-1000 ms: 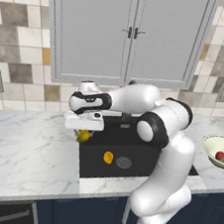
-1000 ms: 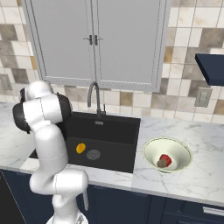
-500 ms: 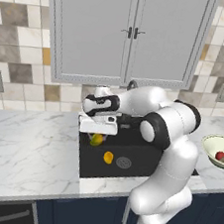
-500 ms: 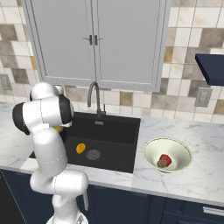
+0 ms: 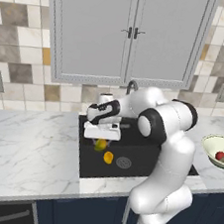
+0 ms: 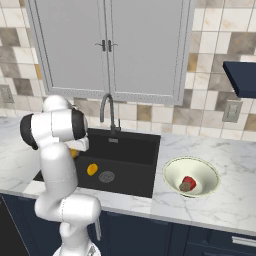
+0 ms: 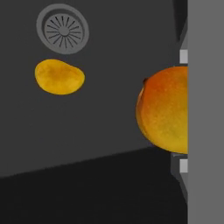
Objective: There is a mixed pile of frozen fruits and vegetables on the counter. Locate all the frozen vegetables and place the items in a bowl on the counter. Take all the frozen fruits and defrost them in a running sink.
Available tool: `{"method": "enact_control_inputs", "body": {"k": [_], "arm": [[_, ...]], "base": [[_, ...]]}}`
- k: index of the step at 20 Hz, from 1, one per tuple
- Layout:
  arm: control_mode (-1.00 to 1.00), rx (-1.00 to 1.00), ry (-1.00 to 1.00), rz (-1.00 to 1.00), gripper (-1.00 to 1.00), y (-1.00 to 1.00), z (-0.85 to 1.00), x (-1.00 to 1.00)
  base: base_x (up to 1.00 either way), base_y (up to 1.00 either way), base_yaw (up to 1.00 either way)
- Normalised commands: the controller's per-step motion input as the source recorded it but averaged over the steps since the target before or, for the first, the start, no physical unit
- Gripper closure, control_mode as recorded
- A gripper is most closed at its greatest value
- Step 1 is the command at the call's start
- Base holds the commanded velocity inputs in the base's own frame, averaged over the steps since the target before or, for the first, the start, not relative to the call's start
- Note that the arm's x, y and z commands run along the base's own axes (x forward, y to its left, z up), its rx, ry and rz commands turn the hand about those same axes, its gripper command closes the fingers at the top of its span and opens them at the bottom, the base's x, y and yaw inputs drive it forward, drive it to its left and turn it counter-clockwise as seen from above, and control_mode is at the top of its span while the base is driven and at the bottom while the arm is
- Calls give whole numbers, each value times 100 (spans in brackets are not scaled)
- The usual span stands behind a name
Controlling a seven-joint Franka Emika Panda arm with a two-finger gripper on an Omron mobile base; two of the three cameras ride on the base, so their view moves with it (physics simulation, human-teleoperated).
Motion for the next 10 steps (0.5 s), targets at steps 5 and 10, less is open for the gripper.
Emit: {"method": "enact_control_inputs", "body": {"k": [5, 10], "arm": [[-100, -5, -2, 0, 100, -14, -49, 10], [-100, -1, 0, 0, 100, -20, -56, 26]], "base": [[0, 0, 0], [0, 0, 0]]}}
